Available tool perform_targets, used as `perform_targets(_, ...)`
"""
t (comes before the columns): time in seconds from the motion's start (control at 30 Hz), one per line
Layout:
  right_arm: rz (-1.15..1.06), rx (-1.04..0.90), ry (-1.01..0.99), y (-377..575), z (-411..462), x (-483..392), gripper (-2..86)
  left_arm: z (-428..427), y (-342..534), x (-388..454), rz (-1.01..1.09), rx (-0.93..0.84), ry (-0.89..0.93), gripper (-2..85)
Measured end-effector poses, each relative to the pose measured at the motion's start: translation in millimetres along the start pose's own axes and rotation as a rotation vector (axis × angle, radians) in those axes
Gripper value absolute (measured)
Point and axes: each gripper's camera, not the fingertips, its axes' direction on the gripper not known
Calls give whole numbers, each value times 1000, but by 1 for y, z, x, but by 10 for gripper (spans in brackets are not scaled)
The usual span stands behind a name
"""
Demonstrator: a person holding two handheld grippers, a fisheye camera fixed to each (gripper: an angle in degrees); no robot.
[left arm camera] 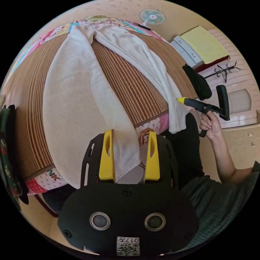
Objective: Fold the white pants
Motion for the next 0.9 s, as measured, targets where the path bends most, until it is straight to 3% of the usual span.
perform_targets(0.1, 44, -36, -15, -1, -8, 21, 4, 16, -1, 20, 70, -25, -188, 124)
perform_targets(0.2, 30, 37, 8, -4, -38, 19, 4, -1, -2, -8, 122, -51, -104, 73)
perform_targets(0.23, 27, 58, -3, -4, -46, 16, 4, -9, 0, -18, 127, -35, -46, 56)
perform_targets(0.33, 18, 92, -61, 2, -49, 4, 5, -66, 25, -90, 108, 124, 367, 48)
perform_targets(0.4, 5, 73, -102, 7, -36, -5, 6, -116, 77, -164, 39, 359, 661, 46)
perform_targets(0.5, -13, 6, -125, 16, -3, -26, 7, -151, 171, -254, -81, 614, 810, 47)
perform_targets(0.57, -21, -35, -125, 22, 17, -39, 7, -154, 223, -296, -172, 626, 745, 48)
perform_targets(0.7, -57, -122, -159, 31, 59, -78, 11, -140, 295, -336, -313, 329, 358, 27)
perform_targets(0.8, -89, -156, -170, 32, 83, -110, 22, -136, 330, -344, -354, 307, 297, 13)
perform_targets(0.9, -123, -202, -172, 27, 112, -144, 39, -131, 345, -351, -376, 326, 359, 26)
